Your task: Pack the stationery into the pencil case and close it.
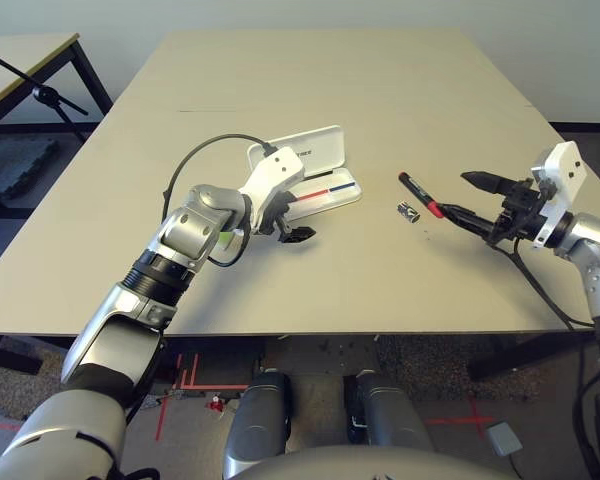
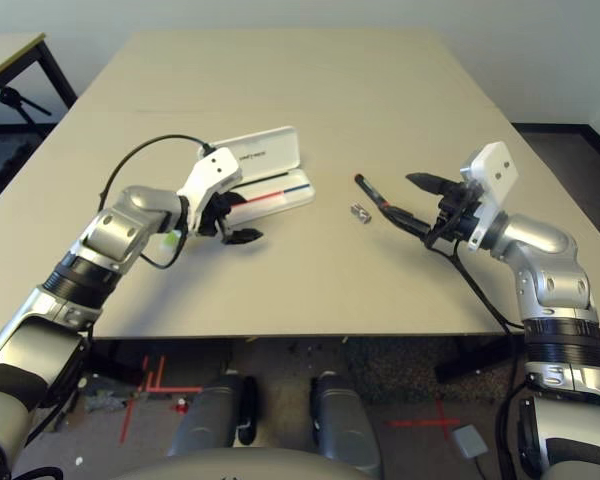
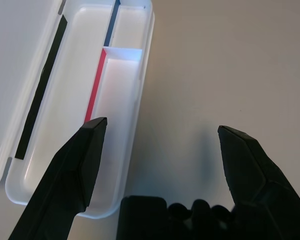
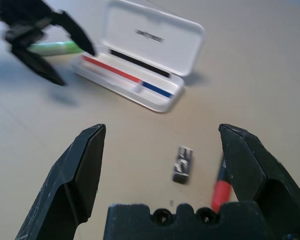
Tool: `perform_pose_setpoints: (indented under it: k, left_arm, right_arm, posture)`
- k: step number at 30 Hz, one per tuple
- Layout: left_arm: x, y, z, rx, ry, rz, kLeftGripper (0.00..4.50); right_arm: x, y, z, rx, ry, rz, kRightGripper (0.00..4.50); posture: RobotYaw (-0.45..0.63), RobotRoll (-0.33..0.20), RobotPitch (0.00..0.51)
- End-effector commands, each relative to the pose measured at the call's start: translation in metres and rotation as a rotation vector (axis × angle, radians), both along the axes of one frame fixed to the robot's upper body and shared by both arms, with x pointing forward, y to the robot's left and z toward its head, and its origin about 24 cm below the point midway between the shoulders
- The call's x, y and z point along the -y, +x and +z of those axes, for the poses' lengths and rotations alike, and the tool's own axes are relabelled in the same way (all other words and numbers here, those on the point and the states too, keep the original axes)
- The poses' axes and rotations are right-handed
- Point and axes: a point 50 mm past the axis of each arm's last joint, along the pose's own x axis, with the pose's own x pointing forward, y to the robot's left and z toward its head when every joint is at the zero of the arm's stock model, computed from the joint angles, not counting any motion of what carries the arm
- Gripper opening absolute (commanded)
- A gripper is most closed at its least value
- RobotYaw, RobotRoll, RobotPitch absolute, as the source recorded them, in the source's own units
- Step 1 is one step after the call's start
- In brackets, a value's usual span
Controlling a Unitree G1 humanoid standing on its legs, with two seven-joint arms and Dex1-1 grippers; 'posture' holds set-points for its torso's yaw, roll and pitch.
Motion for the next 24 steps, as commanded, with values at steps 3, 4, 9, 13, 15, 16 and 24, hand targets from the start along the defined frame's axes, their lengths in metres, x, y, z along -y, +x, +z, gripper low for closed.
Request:
perform_pose_setpoints:
  k: [3, 4, 9, 13, 15, 16, 24]
  left_arm:
    - [-0.001, 0.008, -0.007, -0.003, 0.058, 0.011, 4.48]
    - [-0.001, 0.009, -0.009, -0.006, 0.065, 0.012, 4.48]
    - [-0.004, 0.01, -0.014, -0.026, 0.087, 0.004, 4.48]
    - [-0.006, 0.011, -0.019, -0.036, 0.096, 0.007, 4.48]
    - [-0.007, 0.011, -0.02, -0.048, 0.091, 0.011, 4.32]
    - [-0.006, 0.01, -0.02, -0.051, 0.09, 0.007, 4.12]
    - [-0.005, 0.009, -0.018, -0.014, 0.093, -0.051, 1.08]
  right_arm:
    - [-0.005, -0.007, 0.006, -0.018, -0.015, 0.062, 4.5]
    - [-0.005, -0.007, 0.007, -0.014, -0.017, 0.063, 4.5]
    - [-0.007, -0.005, 0.008, 0.005, -0.013, 0.053, 4.5]
    - [-0.008, -0.003, 0.009, 0.022, -0.003, 0.043, 4.5]
    - [-0.008, -0.003, 0.009, 0.025, -0.003, 0.04, 4.5]
    - [-0.008, -0.003, 0.009, 0.027, -0.002, 0.036, 4.5]
    - [-0.005, -0.003, 0.008, 0.032, 0.002, 0.014, 4.5]
  posture:
    - [0.12, 0.0, 0.092]
    - [0.11, 0.0, 0.091]
    - [0.12, 0.0, 0.089]
    - [0.12, 0.0, 0.088]
    - [0.11, 0.0, 0.089]
    - [0.11, 0.0, 0.089]
    - [0.12, 0.0, 0.088]
